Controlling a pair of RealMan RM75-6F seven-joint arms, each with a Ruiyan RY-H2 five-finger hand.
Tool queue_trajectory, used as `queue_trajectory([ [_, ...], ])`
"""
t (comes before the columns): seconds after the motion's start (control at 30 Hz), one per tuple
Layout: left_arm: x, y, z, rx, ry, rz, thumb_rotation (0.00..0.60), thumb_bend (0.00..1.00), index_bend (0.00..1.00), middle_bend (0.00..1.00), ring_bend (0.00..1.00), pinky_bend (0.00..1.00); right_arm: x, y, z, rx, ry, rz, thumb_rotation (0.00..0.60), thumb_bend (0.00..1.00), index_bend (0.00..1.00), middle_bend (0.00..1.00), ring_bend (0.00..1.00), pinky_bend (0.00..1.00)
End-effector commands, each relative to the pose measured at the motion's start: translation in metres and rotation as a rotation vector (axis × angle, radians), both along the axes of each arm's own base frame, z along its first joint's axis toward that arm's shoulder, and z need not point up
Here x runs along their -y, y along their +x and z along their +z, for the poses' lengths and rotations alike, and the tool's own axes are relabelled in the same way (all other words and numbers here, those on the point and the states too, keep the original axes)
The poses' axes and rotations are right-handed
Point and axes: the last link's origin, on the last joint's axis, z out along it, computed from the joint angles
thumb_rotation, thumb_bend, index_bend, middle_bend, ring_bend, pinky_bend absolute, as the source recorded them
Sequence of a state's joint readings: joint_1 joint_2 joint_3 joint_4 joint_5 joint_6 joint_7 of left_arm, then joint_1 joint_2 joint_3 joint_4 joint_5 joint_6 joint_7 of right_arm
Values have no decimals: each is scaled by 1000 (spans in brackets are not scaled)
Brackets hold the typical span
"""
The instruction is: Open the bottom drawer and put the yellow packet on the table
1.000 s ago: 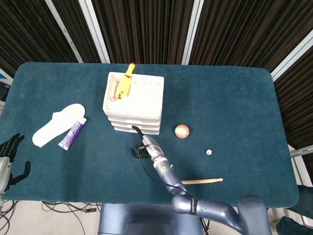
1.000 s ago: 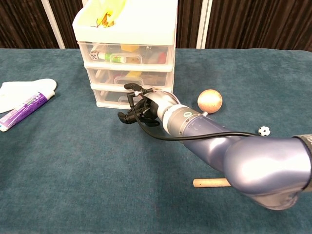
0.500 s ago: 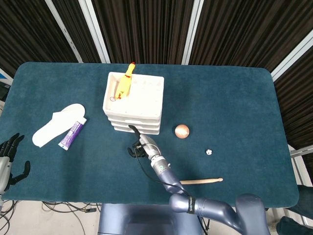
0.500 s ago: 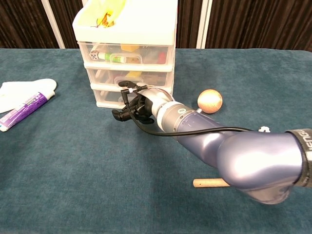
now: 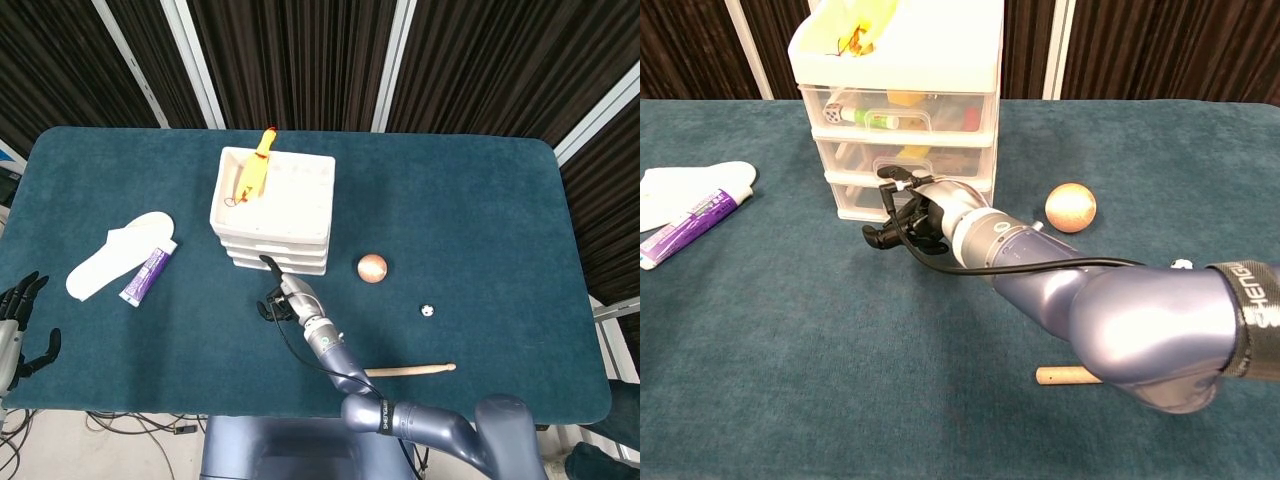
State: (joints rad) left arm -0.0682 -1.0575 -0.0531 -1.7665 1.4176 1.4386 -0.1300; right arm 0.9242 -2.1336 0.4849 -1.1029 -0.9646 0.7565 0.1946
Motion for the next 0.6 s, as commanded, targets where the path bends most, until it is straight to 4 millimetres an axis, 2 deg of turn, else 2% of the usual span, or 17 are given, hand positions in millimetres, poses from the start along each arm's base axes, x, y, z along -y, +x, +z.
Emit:
queue_trajectory([
  [0.03, 0, 0, 0, 0, -1, 1, 600, 512, 22, 0, 0, 0, 0, 1, 0, -1, 1, 2, 600, 509, 0, 897, 981, 1000],
  [0.6, 0, -1, 0, 2, -2, 5, 600, 512, 22, 0, 0, 0, 2, 6, -3, 5, 14, 21, 600, 510, 0, 897, 981, 1000],
])
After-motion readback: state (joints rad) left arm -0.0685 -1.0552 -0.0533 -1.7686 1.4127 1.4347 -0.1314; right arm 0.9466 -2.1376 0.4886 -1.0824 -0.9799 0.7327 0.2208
